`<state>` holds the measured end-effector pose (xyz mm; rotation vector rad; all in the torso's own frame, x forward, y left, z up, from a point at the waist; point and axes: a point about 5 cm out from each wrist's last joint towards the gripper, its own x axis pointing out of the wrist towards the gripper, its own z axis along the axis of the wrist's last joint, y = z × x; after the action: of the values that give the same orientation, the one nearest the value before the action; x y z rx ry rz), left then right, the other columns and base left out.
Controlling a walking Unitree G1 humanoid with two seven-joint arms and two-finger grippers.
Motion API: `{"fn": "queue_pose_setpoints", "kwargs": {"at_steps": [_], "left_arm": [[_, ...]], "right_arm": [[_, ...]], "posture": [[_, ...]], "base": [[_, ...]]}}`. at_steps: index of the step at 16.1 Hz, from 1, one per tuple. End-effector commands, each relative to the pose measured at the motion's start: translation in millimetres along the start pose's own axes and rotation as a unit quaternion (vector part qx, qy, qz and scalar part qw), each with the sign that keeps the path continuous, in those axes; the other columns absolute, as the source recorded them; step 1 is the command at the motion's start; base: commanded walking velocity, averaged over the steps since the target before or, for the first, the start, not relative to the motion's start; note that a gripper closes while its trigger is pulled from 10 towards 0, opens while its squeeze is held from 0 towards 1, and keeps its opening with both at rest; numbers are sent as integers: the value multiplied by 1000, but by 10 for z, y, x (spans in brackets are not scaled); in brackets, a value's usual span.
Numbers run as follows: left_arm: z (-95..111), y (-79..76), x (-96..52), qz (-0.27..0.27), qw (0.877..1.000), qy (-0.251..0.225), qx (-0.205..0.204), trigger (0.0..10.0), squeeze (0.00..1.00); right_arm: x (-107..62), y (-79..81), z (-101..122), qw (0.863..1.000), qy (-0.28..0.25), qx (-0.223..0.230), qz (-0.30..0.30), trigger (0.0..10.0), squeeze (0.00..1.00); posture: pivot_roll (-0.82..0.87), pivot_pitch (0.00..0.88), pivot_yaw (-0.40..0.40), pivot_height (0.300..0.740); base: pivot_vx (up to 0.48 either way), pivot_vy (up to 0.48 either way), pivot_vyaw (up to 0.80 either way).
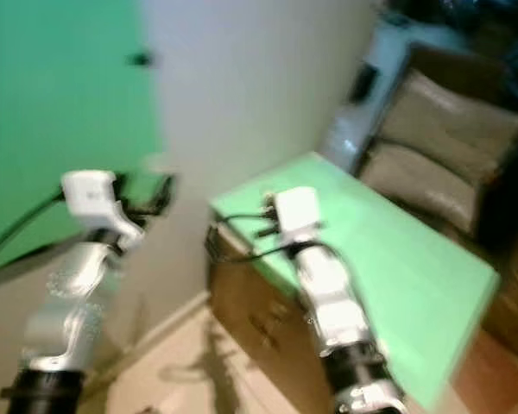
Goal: Hang keys on a hook
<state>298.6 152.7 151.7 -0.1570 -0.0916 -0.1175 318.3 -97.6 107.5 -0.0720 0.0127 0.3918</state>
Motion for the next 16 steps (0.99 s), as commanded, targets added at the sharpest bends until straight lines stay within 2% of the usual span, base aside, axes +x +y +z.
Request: {"fn": "queue_pose_setpoints", "kwargs": {"at_steps": [1, 2, 5, 7, 11, 13, 16], "left_arm": [[-17, -97, 20, -5, 1000, 2, 1, 10000, 0], [-20, -66, 47, 20, 1000, 1, 1, 10000, 0], [-15, -122, 45, 12, 1000, 1, 8, 10000, 0], [-6, -149, 37, 11, 1000, -5, 8, 10000, 0], [6, -187, 53, 15, 998, -9, 53, 10000, 0], [-29, -149, 77, 27, 998, 1, 50, 10000, 0], [-27, -86, 108, 36, 997, 6, 71, 10000, 0]], "right_arm": [[-13, -116, 34, 1000, -4, -3, -14, 0, 0], [-2, -104, 29, 1000, -3, 0, -12, 0, 0], [-2, -123, 23, 1000, -2, 5, -13, 0, 0], [-4, -124, 15, 1000, -1, 7, -14, 0, 0], [8, -122, 13, 1000, -4, 15, -14, 0, 0], [11, -133, 24, 1000, -6, 15, -12, 0, 0], [29, -185, 16, 999, -5, 32, -30, 0, 0]], "posture": [[109, 0, -97, 740], [106, 0, -94, 740], [101, 0, -86, 740], [100, 0, -80, 740], [102, 0, -84, 740], [100, 0, -86, 740], [100, 0, -84, 740]], "base": [[0, -311, 638], [0, -461, 631], [0, -459, 610], [120, 0, 613], [0, 0, 609], [0, 0, 609], [0, 480, 204]]}}
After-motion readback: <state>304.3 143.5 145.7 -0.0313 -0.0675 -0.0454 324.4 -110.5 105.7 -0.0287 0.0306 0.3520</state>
